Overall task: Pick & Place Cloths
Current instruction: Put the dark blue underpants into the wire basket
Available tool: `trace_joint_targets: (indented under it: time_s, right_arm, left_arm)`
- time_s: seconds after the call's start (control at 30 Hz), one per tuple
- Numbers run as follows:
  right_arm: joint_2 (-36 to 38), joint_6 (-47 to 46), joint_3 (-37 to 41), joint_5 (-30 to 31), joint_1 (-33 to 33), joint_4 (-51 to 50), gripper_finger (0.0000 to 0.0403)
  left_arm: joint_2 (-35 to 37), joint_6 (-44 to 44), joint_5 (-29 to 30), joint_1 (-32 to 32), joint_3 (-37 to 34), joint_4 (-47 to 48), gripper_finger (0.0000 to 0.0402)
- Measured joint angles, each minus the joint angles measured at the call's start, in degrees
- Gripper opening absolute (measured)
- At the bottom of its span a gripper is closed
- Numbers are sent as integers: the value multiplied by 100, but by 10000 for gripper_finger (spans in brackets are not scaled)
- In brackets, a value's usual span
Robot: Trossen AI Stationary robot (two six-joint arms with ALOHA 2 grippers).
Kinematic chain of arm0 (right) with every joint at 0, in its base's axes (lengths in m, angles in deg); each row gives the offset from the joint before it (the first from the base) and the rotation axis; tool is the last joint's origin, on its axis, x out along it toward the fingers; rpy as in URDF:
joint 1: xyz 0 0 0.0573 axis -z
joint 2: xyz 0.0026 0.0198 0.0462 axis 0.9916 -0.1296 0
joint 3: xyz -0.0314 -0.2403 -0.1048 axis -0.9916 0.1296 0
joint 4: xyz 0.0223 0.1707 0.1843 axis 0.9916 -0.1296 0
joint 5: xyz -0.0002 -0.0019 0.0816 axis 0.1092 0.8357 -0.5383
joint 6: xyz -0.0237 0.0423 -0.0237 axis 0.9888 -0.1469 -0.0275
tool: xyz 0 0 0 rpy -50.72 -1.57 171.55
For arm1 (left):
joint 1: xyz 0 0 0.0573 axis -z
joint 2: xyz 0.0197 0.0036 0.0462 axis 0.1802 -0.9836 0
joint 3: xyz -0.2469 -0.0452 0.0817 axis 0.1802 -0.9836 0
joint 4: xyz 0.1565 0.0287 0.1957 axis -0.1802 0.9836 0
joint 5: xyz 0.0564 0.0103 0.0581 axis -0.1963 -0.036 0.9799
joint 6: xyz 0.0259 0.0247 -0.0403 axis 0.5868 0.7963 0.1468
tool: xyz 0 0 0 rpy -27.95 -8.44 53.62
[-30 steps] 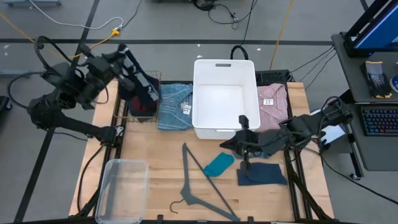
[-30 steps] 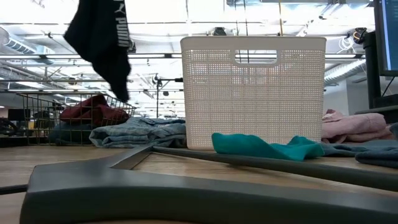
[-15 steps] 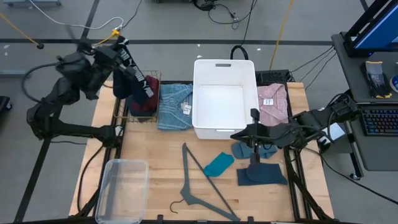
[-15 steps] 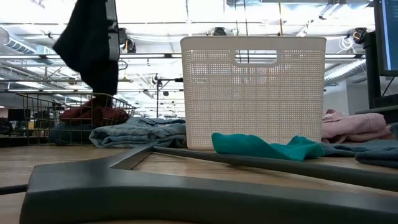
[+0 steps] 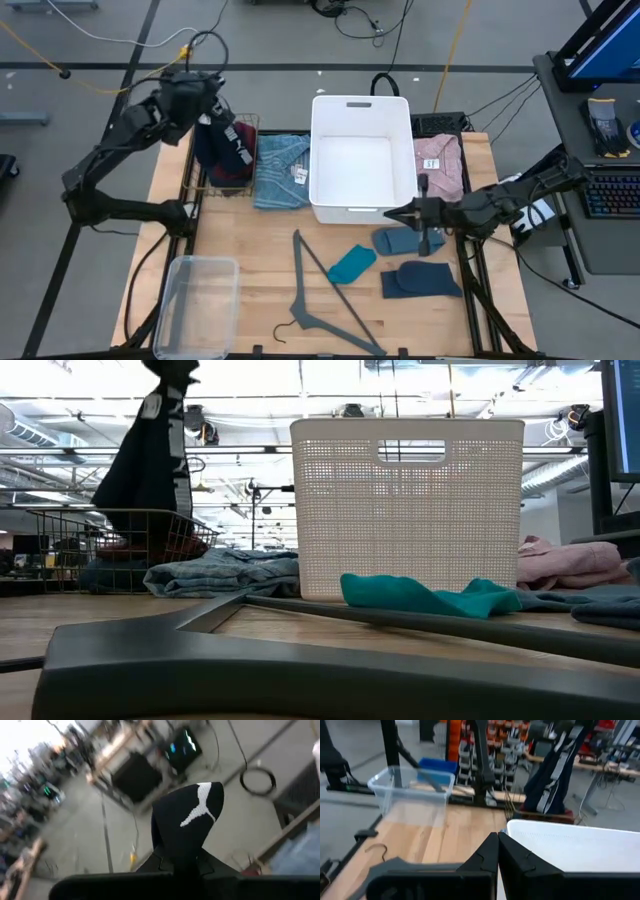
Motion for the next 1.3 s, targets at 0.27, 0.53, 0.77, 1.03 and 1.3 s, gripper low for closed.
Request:
trace_joint_targets:
  time_s: [0.27, 0.53, 0.77, 1.03, 1.3]
  right_arm:
    - [497, 307, 579, -1, 0, 746, 0]
    - [502, 341, 583, -3, 0, 765, 0]
    - [506, 685, 586, -5, 0, 987, 0]
    - [502, 707, 586, -5, 0, 983, 0]
    - [502, 707, 586, -6, -2, 983, 0]
  left_arm:
    - [-363, -546, -657, -576, -362, 423, 0]
    - [-384, -945, -1411, -923, -1737, 72, 0]
    - [-382, -1121, -2466, -1242, -2719, -1010, 0]
    - [-379, -1580, -3330, -1647, -3557, -1166, 1]
    - [-379, -1884, -3639, -1796, -3980, -1238, 18]
